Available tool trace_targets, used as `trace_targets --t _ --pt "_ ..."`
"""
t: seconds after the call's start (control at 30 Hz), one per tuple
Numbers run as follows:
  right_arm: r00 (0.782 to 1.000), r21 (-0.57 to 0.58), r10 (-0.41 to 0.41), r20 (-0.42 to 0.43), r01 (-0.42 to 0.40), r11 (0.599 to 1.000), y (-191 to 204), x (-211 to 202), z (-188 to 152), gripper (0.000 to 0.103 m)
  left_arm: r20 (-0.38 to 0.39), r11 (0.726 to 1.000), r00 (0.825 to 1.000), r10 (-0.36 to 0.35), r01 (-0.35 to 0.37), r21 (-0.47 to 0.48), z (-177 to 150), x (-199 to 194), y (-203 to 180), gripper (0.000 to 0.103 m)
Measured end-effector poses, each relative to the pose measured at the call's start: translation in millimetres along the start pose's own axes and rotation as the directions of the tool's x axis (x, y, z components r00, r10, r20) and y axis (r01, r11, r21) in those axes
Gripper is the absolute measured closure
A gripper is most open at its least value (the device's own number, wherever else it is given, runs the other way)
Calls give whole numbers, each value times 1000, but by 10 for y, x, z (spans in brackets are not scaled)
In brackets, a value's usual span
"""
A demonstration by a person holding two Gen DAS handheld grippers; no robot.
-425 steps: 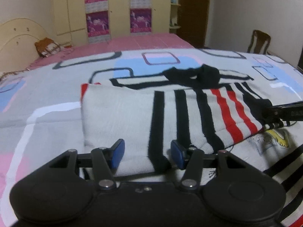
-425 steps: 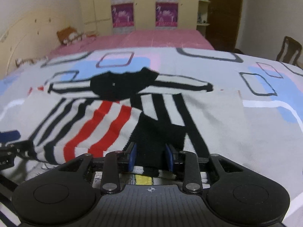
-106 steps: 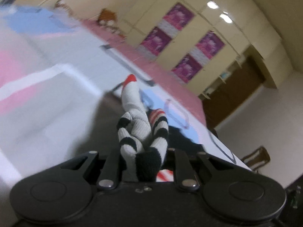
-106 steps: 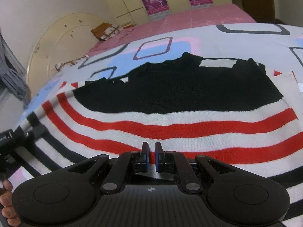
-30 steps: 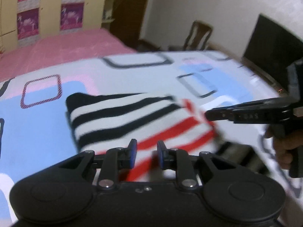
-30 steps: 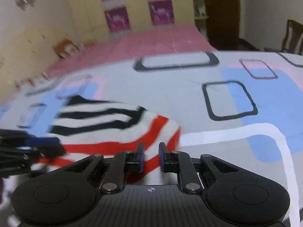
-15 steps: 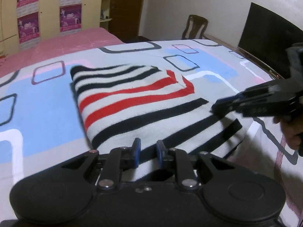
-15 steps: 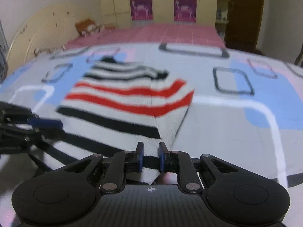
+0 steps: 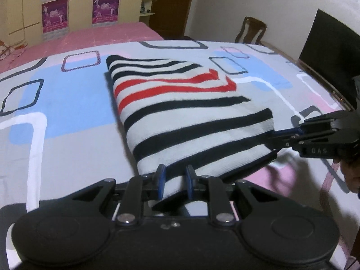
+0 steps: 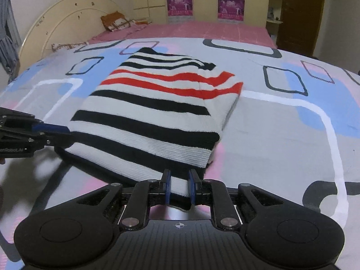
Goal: Fold small clothes
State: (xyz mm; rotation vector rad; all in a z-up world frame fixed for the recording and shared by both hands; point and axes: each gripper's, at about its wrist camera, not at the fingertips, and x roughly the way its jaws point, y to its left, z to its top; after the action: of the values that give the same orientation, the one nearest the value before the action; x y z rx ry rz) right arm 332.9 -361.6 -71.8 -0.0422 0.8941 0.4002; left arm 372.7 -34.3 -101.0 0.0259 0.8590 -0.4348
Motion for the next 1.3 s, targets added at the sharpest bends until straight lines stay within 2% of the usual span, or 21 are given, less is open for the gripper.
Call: trace_targets --t 0.23,0.57,0.6,0.63,0.67,0.7,0.73,0.77,0.87,0.97,1.1,1.13,1.2,1.23,1.3 --pt "1000 -17 -15 -11 14 1000 -33 83 -57 87 -5 999 999 44 -44 -11 -52 52 -36 83" --pt "1000 -26 12 -16 -13 1000 -69 54 -33 87 -16 996 996 92 -93 -13 -33 43 -128 83" --pt "1000 -10 20 -4 -20 1000 -87 19 -21 87 -12 995 995 94 -95 -24 -11 17 -135 72" --pt "999 24 34 20 -35 999 -134 -49 -6 74 2 994 995 99 -99 -39 8 -23 -143 46" --pt "998 53 44 41 -46 998 -184 -106 4 52 22 993 993 113 -111 -50 23 -68 -147 30" --pt "997 81 36 73 -42 996 -237 -175 12 12 45 991 991 126 -124 -55 43 -116 -157 11" --pt "991 94 45 124 -57 994 -297 -251 13 12 59 991 991 124 -121 -52 62 -144 -161 14" --pt "989 111 61 135 -76 991 -365 -284 33 12 61 992 991 120 -116 -56 90 -153 -154 16" --pt "989 183 83 125 -105 978 -574 -236 126 38 67 993 994 82 -76 -95 204 -117 -77 18" --pt "980 332 143 137 -181 926 -856 -78 215 39 65 989 997 52 -42 -143 338 17 33 19" --pt "971 452 205 119 -237 860 -1129 235 287 40 17 971 1000 14 -9 -240 460 307 239 19" --pt "969 465 218 118 -247 850 -1184 257 280 59 14 967 1000 22 -18 -255 475 342 264 20" --pt "954 480 267 136 -299 824 -1223 287 270 85 8 964 999 39 -36 -265 489 384 291 21" --pt "946 478 290 143 -322 817 -1201 305 279 91 3 963 999 45 -43 -266 484 397 300 22" --pt "957 429 267 116 -291 855 -1064 358 334 91 0 961 999 48 -46 -273 458 406 325 22"
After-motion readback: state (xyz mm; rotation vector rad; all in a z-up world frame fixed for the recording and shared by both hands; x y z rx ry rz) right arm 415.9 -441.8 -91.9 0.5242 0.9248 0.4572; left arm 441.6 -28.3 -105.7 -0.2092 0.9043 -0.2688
